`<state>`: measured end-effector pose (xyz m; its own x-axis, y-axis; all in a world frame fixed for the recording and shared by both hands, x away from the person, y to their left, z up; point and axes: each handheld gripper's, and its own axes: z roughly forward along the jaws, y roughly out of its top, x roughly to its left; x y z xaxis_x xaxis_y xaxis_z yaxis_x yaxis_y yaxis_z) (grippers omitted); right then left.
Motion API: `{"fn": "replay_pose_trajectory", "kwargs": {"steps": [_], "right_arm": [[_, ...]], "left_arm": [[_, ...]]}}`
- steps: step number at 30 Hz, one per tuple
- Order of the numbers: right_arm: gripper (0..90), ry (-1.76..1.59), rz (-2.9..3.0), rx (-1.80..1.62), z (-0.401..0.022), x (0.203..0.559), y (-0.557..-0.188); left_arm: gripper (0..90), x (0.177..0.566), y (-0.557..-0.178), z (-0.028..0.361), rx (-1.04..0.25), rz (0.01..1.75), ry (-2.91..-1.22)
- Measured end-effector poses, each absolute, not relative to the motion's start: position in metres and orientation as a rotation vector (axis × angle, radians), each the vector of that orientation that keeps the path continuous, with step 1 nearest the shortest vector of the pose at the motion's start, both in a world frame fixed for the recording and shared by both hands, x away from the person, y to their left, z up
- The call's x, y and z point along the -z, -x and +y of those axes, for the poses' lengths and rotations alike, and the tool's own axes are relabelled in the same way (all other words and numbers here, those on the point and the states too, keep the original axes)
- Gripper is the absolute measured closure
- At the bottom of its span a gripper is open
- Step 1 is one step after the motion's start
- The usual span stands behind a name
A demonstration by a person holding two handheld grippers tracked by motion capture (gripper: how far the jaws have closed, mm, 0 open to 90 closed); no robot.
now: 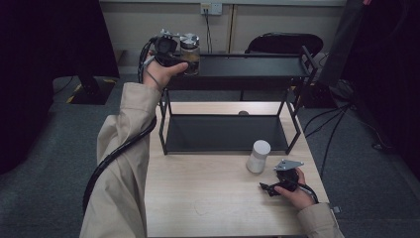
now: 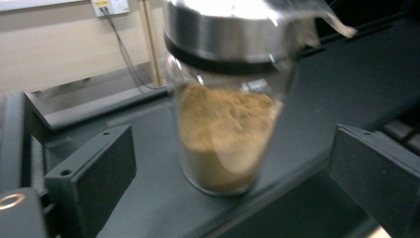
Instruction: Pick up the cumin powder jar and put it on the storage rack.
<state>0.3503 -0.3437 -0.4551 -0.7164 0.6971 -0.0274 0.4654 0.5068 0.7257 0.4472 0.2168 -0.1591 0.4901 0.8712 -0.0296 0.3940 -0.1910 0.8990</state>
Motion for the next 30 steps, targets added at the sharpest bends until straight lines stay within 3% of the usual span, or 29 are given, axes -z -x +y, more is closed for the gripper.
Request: {"fn": "replay_pose_trajectory", "kwargs": {"steps": [17,30], "right_arm": [[0.0,-0.973,2.435,-1.032,-0.344,0.455,-0.350],[0.0,-0.974,2.434,-1.032,-0.343,0.455,-0.350]], "left_arm": [[1.3,0.209,-0.395,0.241,-0.584,0.874,-1.792],[2.0,0.259,-0.361,0.252,-0.475,0.795,-1.818]]}}
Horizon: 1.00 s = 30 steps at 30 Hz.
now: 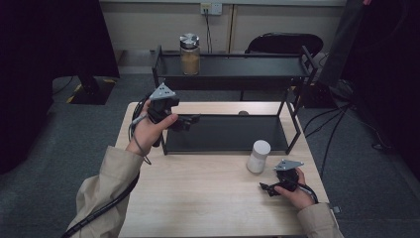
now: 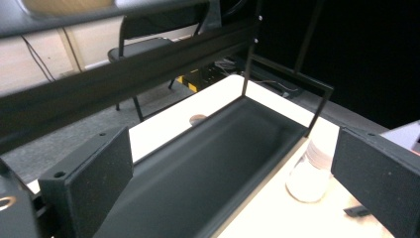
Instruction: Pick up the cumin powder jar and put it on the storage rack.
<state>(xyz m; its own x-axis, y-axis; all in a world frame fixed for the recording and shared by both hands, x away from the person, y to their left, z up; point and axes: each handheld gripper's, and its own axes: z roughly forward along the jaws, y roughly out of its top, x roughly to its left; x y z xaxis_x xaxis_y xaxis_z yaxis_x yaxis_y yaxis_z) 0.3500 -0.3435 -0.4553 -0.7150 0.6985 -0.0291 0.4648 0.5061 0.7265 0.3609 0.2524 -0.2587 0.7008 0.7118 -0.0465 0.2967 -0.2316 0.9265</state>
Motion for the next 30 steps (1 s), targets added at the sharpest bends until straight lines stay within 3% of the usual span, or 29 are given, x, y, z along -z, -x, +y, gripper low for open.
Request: {"fn": "replay_pose_trajectory", "kwargs": {"steps": [15,30], "right_arm": [[0.0,-0.974,2.433,-1.031,-0.343,0.455,-0.350],[0.0,-0.975,2.433,-1.031,-0.343,0.455,-0.350]], "left_arm": [[1.4,0.306,-0.327,0.254,-0.524,0.770,-1.898],[1.6,0.372,-0.295,0.260,-0.434,0.813,-1.894]]}}
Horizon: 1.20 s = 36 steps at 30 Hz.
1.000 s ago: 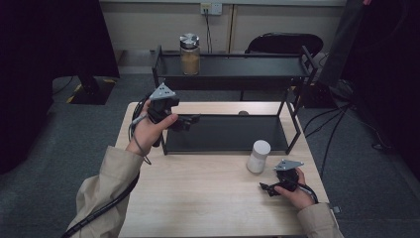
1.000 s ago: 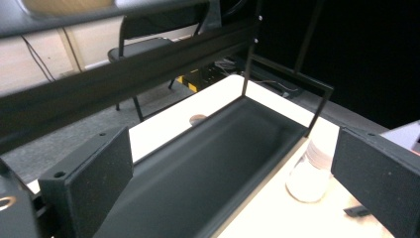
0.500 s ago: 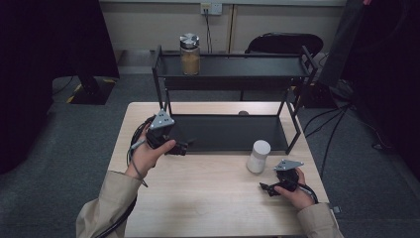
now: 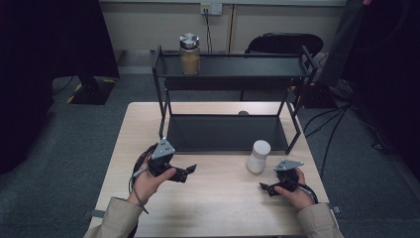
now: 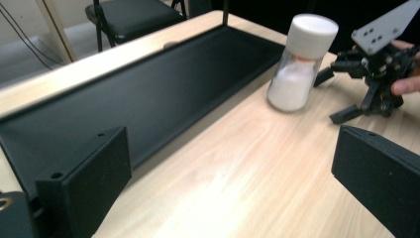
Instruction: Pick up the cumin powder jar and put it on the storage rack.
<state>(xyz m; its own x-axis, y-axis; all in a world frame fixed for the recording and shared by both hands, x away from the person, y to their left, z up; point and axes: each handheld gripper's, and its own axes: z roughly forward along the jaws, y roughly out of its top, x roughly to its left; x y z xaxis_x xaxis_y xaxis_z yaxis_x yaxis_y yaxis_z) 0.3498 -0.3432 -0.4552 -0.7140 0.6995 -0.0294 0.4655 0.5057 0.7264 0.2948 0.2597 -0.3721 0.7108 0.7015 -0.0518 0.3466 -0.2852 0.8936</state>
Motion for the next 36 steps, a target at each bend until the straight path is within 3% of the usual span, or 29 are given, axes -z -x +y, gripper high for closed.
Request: {"fn": "replay_pose_trajectory", "kwargs": {"steps": [20,36], "right_arm": [[0.0,-0.977,2.431,-1.030,-0.343,0.455,-0.350],[0.0,-0.977,2.432,-1.030,-0.343,0.455,-0.350]], "left_arm": [[2.2,0.427,-0.286,0.268,-0.370,0.917,-1.972],[2.5,0.434,-0.287,0.258,-0.359,0.925,-2.110]]}}
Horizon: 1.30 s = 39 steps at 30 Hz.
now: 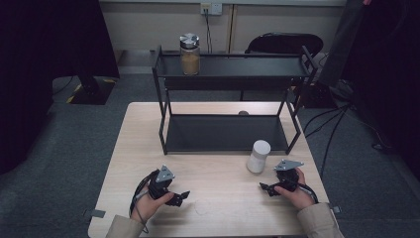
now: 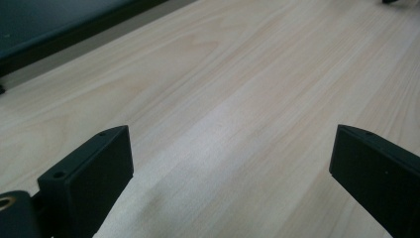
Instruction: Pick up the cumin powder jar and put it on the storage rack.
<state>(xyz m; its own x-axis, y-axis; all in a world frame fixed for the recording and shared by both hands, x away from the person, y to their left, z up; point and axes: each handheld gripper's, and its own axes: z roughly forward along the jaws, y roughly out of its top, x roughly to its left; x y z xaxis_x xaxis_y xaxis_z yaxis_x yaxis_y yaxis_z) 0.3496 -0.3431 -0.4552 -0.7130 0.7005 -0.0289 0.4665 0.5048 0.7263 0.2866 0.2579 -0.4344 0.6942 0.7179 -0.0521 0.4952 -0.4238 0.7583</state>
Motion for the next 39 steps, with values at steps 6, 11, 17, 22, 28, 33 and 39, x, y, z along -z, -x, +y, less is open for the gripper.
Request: {"fn": "replay_pose_trajectory", "kwargs": {"steps": [6,11,17,22,28,33,39], "right_arm": [[0.0,-0.976,2.432,-1.031,-0.343,0.455,-0.350],[0.0,-0.976,2.432,-1.031,-0.343,0.455,-0.350],[0.0,-0.976,2.432,-1.031,-0.343,0.455,-0.350],[0.0,-0.976,2.432,-1.031,-0.343,0.455,-0.350],[0.0,-0.976,2.432,-1.031,-0.343,0.455,-0.350],[0.0,-0.976,2.432,-1.031,-0.343,0.455,-0.350],[0.0,-0.976,2.432,-1.031,-0.343,0.455,-0.350]], "left_arm": [[2.9,0.436,-0.288,0.254,-0.348,0.914,-2.155],[3.2,0.439,-0.290,0.251,-0.339,0.915,-2.176],[3.3,0.440,-0.293,0.248,-0.321,0.912,-2.199],[3.4,0.442,-0.293,0.245,-0.321,0.913,-2.221],[3.7,0.443,-0.296,0.242,-0.312,0.909,-2.250],[3.6,0.444,-0.296,0.240,-0.323,0.901,-2.261],[0.0,0.445,-0.294,0.235,-0.349,0.876,-2.284]]}}
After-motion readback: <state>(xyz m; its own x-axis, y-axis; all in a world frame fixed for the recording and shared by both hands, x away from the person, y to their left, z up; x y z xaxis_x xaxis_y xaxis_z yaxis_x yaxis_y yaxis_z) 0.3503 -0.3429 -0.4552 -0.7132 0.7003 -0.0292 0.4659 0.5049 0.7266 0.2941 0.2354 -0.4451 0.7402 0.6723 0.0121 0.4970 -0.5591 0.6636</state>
